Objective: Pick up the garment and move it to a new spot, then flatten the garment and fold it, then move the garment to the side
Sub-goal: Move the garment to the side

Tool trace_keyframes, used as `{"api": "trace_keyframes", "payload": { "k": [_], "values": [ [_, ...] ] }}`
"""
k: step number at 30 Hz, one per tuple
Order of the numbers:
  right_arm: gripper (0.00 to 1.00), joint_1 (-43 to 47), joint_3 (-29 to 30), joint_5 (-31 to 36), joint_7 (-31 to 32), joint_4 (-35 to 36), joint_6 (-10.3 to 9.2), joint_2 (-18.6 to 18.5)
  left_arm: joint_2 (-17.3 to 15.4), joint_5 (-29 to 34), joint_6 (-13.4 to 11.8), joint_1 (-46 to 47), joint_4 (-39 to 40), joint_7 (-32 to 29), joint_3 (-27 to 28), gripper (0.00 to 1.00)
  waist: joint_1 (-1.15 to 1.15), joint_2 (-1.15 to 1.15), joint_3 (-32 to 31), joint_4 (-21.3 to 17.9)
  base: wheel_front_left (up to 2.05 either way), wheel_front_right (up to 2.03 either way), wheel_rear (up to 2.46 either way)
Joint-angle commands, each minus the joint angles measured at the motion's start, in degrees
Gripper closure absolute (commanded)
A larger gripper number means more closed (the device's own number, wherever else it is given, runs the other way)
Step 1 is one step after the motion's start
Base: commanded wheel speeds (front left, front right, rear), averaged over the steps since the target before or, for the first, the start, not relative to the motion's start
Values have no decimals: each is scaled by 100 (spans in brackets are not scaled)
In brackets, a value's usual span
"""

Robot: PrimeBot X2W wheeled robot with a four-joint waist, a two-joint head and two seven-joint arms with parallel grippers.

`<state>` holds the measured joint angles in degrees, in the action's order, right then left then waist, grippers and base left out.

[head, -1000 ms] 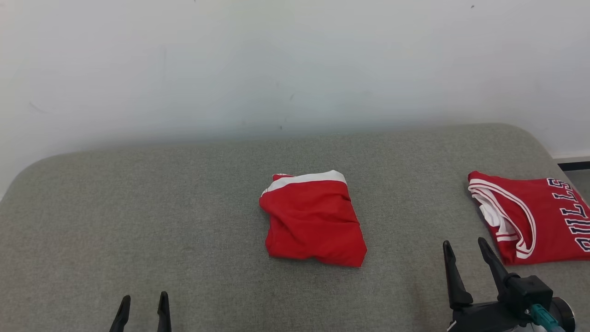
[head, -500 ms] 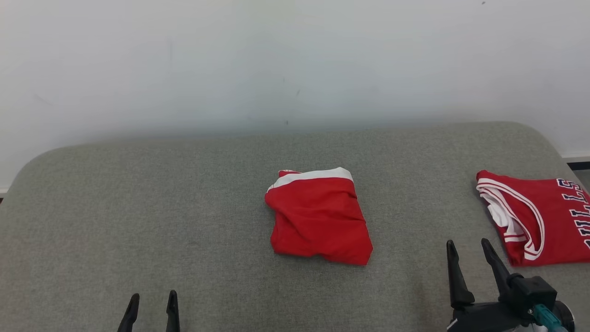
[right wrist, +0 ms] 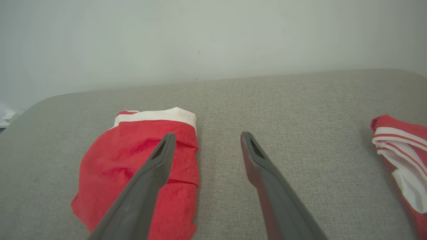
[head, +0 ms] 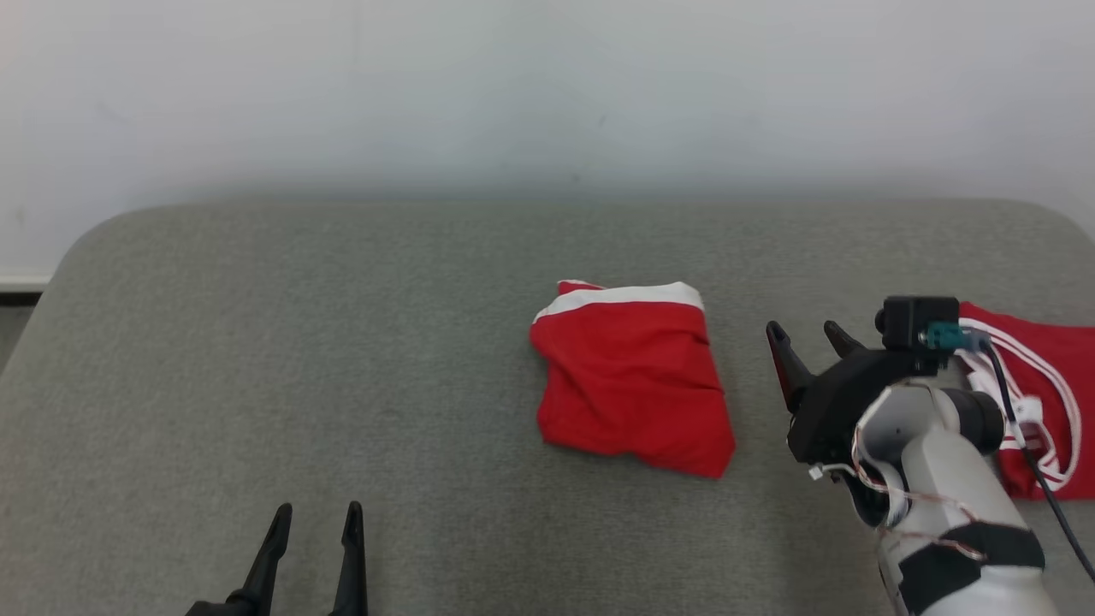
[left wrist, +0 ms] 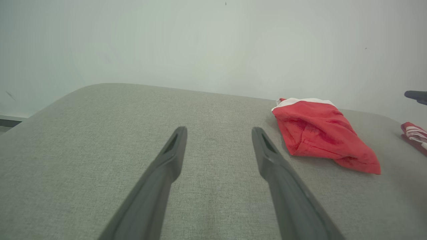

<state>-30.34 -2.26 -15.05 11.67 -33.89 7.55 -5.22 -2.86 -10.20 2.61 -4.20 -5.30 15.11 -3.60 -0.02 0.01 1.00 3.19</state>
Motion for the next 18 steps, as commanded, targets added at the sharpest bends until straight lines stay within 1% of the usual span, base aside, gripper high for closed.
{"api": "trace_keyframes", "payload": {
  "k": [1, 3, 6, 8, 12, 15, 18],
  "values": [
    [0, -179, 0, -2, 199, -164, -16, 8, -7, -30, 6, 84, 20, -2, -19, 0, 2, -1, 276, 306, 0, 0, 0],
    [0, -420, 12, -10, 527, -483, -16, -29, -6, -53, 15, 178, 16, -2, -83, 0, 2, -1, 386, 465, 0, 0, 0],
    [0, -714, 206, -66, 815, -948, -16, -38, -5, -110, 3, 268, 16, -2, -143, 0, 2, -1, 540, 666, 0, 0, 0],
    [0, -872, 366, 76, 954, -1225, -16, -48, -4, -137, -1, 310, 15, -2, -172, 0, 2, -1, 624, 770, 0, 0, 0],
    [0, -1071, 607, 136, 1096, -1641, -16, 8, -5, -198, 6, 372, -3, -2, -233, 0, 2, -1, 755, 968, 0, 0, 0],
    [0, -1166, 745, 362, 1115, -1899, -16, -62, -3, -202, -9, 404, -5, -2, -277, 0, 2, -1, 830, 1059, 0, 0, 0],
    [0, -1235, 906, 523, 1246, -2182, -16, -39, -5, -235, -17, 408, -6, -2, -324, 0, 2, -1, 885, 1119, 0, 0, 0]
  ]
}}
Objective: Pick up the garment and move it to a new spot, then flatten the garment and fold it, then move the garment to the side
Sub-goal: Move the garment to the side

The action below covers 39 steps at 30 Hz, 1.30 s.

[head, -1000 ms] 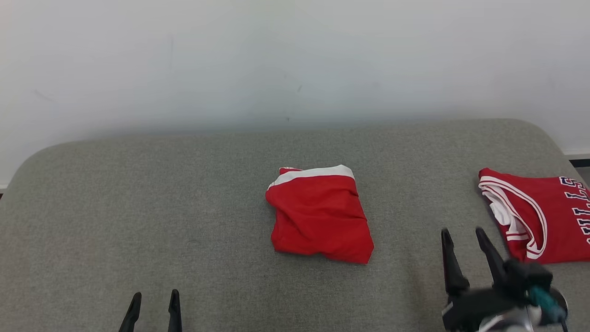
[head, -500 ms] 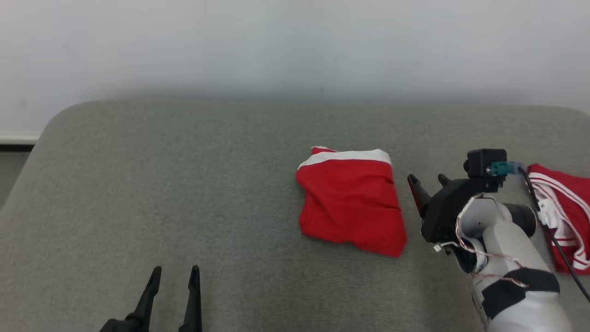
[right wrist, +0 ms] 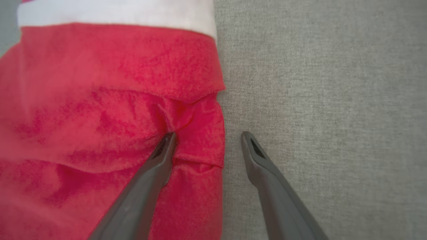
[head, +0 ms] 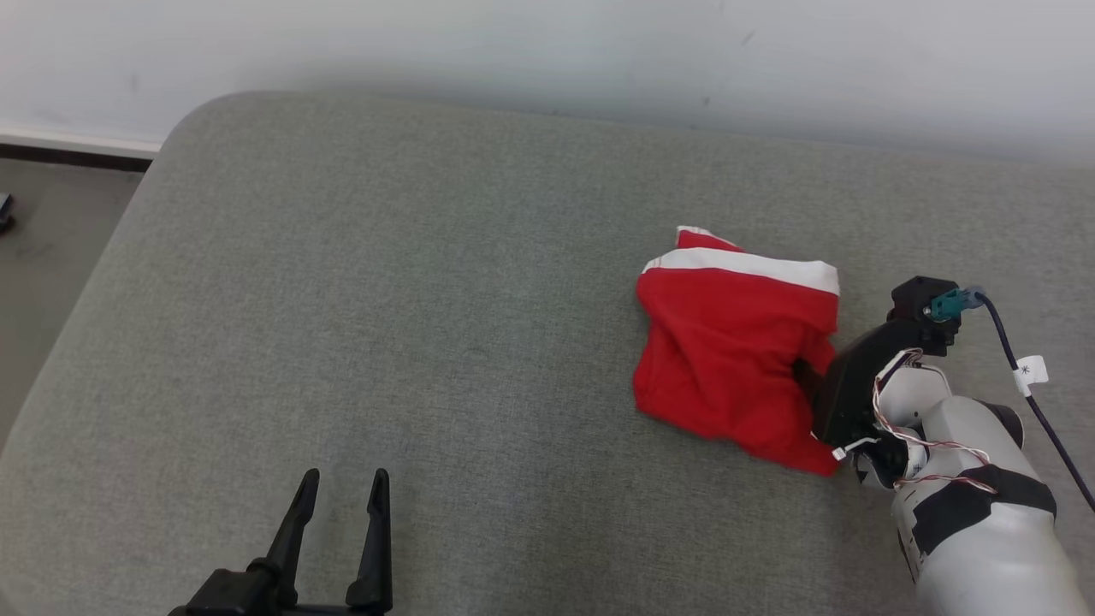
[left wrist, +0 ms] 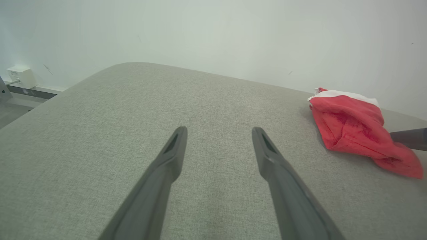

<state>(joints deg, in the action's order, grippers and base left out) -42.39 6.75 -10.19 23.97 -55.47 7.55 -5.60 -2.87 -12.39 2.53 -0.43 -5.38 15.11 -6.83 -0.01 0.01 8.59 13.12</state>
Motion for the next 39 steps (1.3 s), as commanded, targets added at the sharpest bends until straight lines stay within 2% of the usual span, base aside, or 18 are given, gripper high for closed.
{"api": "trace_keyframes", "payload": {
  "k": [1, 4, 5, 6, 7, 14, 19, 25, 29, 34, 39],
  "values": [
    [0, -50, 57, 109, 77, -121, -16, 0, -3, -22, -20, 39, 1, -2, -15, 0, 1, -1, 134, 135, 0, 0, 0],
    [0, -47, 72, 237, 244, -361, -16, 82, -3, -52, -44, 81, -2, -2, -51, 0, 1, -1, 161, 154, 0, 0, 0],
    [25, -47, 35, 260, 309, -423, -6, 120, -3, -65, -50, 95, -5, -2, -68, 0, 1, -1, 167, 155, 0, 0, 0],
    [69, -52, -16, 273, 343, -457, -2, 152, -3, -75, -62, 107, -7, -2, -78, 0, 1, -1, 169, 151, 0, 0, 0],
    [100, -65, -86, 305, 348, -466, -2, 163, -4, -90, -77, 115, -2, -2, -87, 0, 1, -1, 169, 139, 0, 0, 0],
    [100, -185, -604, 493, 295, -308, -17, -122, -3, -124, -94, 121, 56, -1, -109, 0, 1, -1, 120, 5, 0, 0, 0],
    [100, -463, -1401, 347, 385, 49, -17, -309, -3, -157, -140, 70, 168, -1, -45, 0, 1, -1, 87, -281, 0, 0, 0],
    [100, -750, -2676, -282, 757, 777, -17, -605, -4, -202, -200, 57, 395, -2, 79, 0, 1, -1, 119, -931, 0, 0, 0],
    [100, -896, -3385, -843, 1072, 1461, -17, -973, -4, -216, -203, 142, 506, -2, 122, 0, 1, -1, 171, -1442, 0, 0, 0],
    [100, -1010, -3739, -1386, 1338, 2174, -17, -1539, -4, -142, -140, 309, 578, -2, 144, 0, 1, -1, 334, -2044, 0, 0, 0],
    [100, -1056, -3806, -1632, 1463, 2614, -17, -2070, -6, -12, -33, 538, 599, -2, 153, 0, 1, -1, 617, -2457, 0, 0, 0]
  ]
}}
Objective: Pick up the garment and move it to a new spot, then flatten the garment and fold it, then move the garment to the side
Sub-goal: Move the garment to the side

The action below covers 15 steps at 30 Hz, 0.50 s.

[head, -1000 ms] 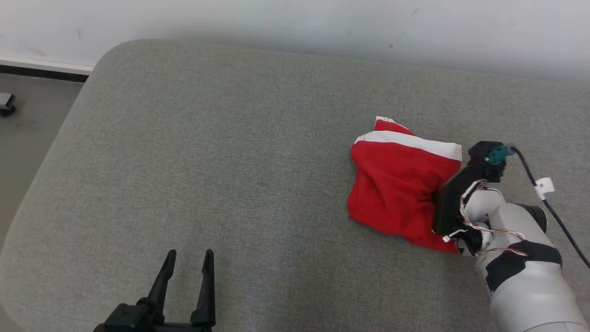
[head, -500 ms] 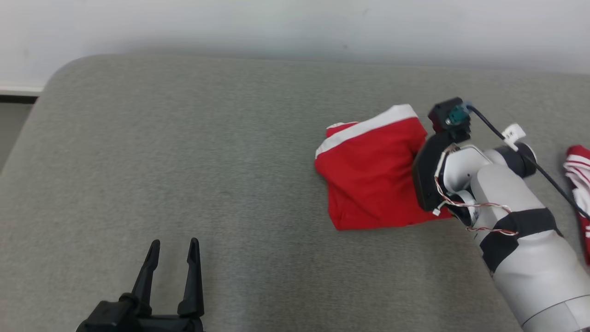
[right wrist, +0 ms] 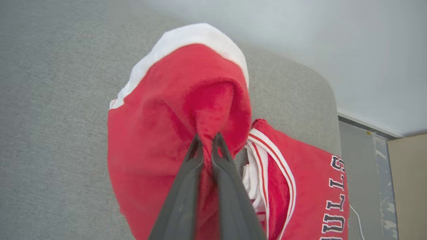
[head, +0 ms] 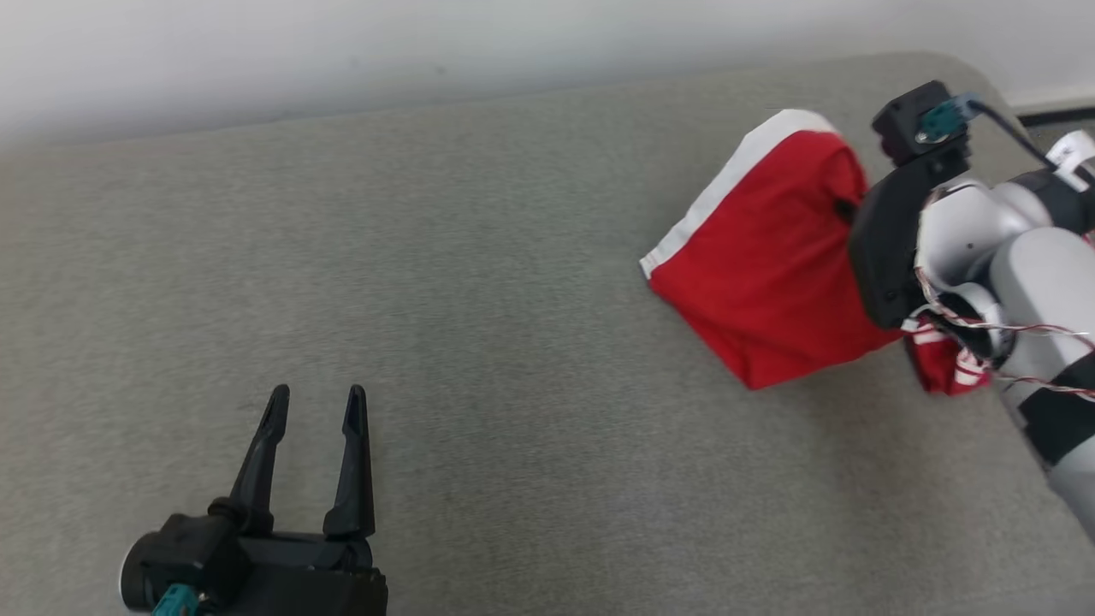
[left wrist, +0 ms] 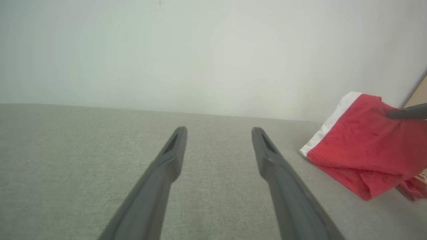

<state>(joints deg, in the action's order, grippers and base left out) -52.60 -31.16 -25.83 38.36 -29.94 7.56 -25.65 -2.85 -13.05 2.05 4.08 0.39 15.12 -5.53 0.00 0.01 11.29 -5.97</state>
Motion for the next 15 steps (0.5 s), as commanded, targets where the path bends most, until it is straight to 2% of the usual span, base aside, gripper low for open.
{"api": "trace_keyframes", "payload": {
  "k": [1, 9, 15],
  "values": [
    [100, -30, 27, -113, 37, 102, -18, -162, -8, 83, 43, 128, 16, -3, 19, 0, 0, -1, 401, -609, 0, 0, 0],
    [100, 29, 187, -32, -132, 229, -18, -819, -11, 340, 244, 354, -38, -3, 131, 0, 0, -1, 788, -934, 0, 0, 0],
    [100, -72, 303, 376, -558, -160, -18, -1151, -12, 503, 370, 550, -37, -3, 162, 0, 0, -1, 1066, -905, 0, 0, 0]
  ]
}}
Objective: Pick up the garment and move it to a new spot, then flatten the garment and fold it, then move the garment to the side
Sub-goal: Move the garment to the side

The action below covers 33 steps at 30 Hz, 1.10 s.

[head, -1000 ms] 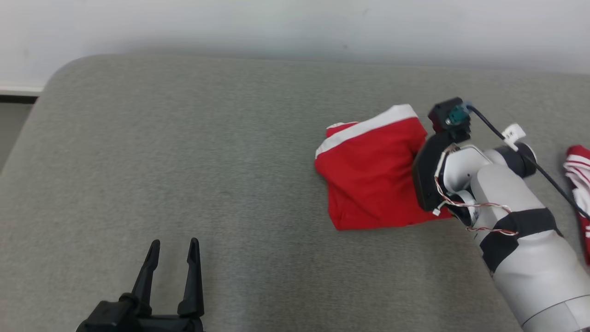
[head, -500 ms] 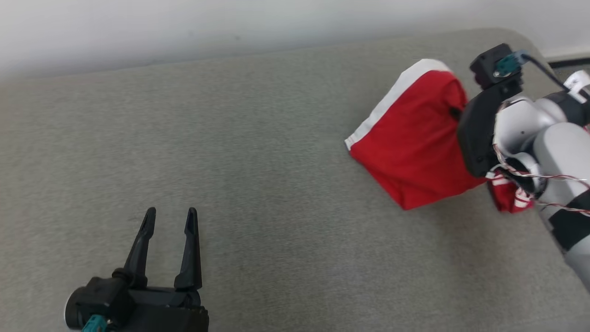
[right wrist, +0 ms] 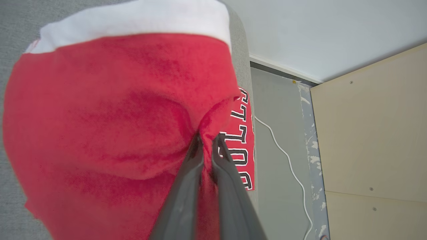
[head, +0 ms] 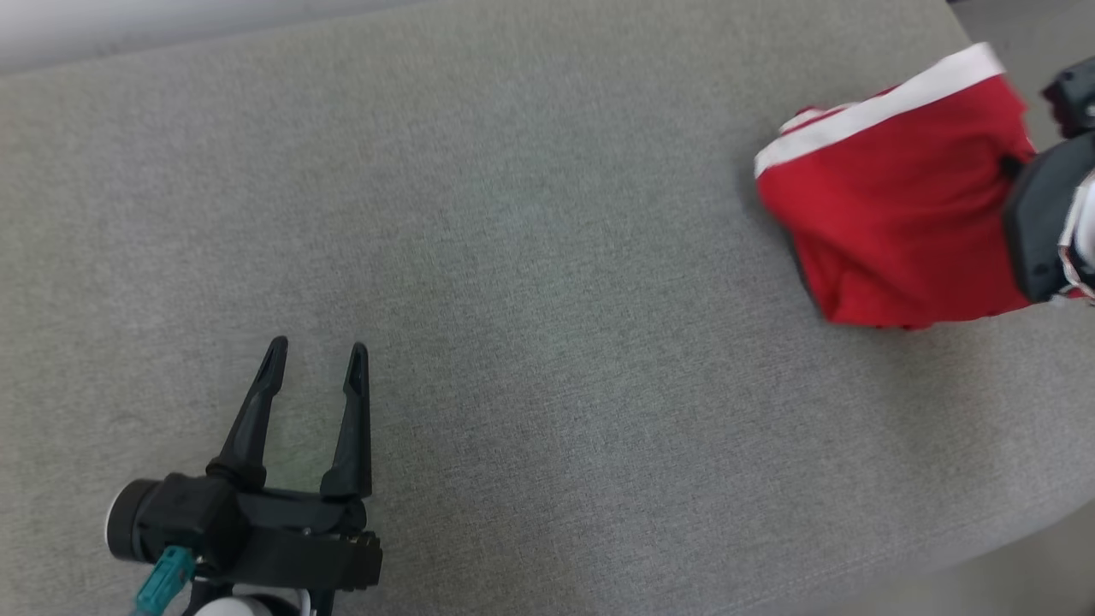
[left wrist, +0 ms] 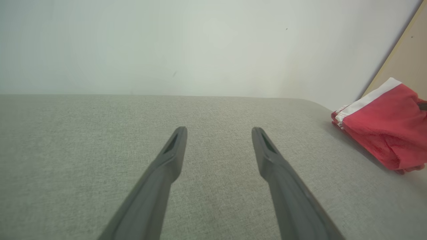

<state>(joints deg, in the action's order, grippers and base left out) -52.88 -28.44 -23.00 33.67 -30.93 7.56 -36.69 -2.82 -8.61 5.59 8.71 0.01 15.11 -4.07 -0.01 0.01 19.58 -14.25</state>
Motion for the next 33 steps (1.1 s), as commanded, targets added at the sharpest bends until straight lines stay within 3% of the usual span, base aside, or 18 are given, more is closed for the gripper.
{"api": "trace_keyframes", "payload": {
  "k": [1, 6, 11, 12, 13, 14, 15, 22, 33],
  "values": [
    [100, -71, 89, 149, -203, -140, -18, -79, -23, 91, 40, 124, -2, -2, 1, 0, 1, -1, 290, -49, 0, 0, 0],
    [100, -135, 253, 525, -695, -493, -18, -227, -38, 119, 88, 276, -14, -2, -70, 0, 1, -1, 462, 99, 0, 0, 0],
    [98, -116, 977, 1162, -1201, -1242, -19, -94, -86, 151, 135, 410, -27, -2, -105, 0, 1, -1, 616, 287, 0, 0, 0],
    [84, -72, 1122, 1239, -1250, -1354, -19, -23, -84, 162, 133, 411, -35, -2, -107, 0, 1, -1, 623, 315, 0, 0, 0],
    [61, -32, 1266, 1335, -1294, -1450, -19, 52, -85, 170, 133, 406, -41, -2, -98, 0, 1, -1, 622, 332, 0, 0, 0],
    [6, -6, 1419, 1439, -1379, -1521, -19, 89, -84, 178, 137, 403, -45, -2, -90, 0, 1, -1, 618, 353, 0, 0, 0],
    [0, 1, 1533, 1530, -1483, -1600, -19, 99, -94, 176, 140, 401, -46, -2, -69, 0, 1, -1, 616, 367, 0, 0, 0],
    [0, 94, 2032, 1921, -2259, -1860, -19, 535, -116, 117, 160, 324, -126, -2, 86, 0, 1, -1, 322, 400, 0, 0, 0],
    [0, 1238, 2654, 1689, -3651, -1285, -19, 1415, -48, -7, -19, -414, -100, -2, 529, 0, 1, -1, -898, 422, 0, 0, 0]
  ]
}}
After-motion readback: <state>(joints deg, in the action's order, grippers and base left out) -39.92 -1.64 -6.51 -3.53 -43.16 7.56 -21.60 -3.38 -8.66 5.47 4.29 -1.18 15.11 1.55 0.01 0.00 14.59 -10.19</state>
